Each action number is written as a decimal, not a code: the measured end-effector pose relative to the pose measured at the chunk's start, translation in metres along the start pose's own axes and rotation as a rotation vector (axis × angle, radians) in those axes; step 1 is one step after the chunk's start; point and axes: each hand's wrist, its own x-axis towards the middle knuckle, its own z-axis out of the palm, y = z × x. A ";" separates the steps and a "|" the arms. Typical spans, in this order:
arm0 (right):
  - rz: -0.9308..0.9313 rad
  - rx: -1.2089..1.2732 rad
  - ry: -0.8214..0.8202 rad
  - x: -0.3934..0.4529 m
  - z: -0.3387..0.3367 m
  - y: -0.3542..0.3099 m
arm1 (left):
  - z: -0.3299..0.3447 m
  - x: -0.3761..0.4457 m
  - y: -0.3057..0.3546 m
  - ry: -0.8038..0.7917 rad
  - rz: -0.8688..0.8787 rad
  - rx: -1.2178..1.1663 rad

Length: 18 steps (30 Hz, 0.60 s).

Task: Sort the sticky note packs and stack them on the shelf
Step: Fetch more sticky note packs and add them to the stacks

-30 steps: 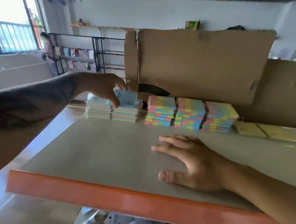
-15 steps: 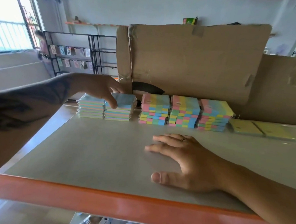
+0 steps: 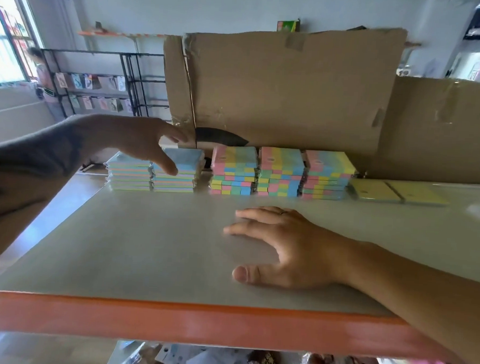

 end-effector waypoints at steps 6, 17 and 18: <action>0.054 -0.046 0.087 -0.037 -0.018 0.022 | 0.000 -0.052 0.079 0.141 0.050 -0.078; 0.290 -0.222 0.132 -0.206 -0.027 0.125 | 0.116 -0.112 0.313 0.099 0.141 0.068; 0.306 -0.218 0.145 -0.224 -0.028 0.135 | 0.123 -0.112 0.336 0.099 0.152 0.066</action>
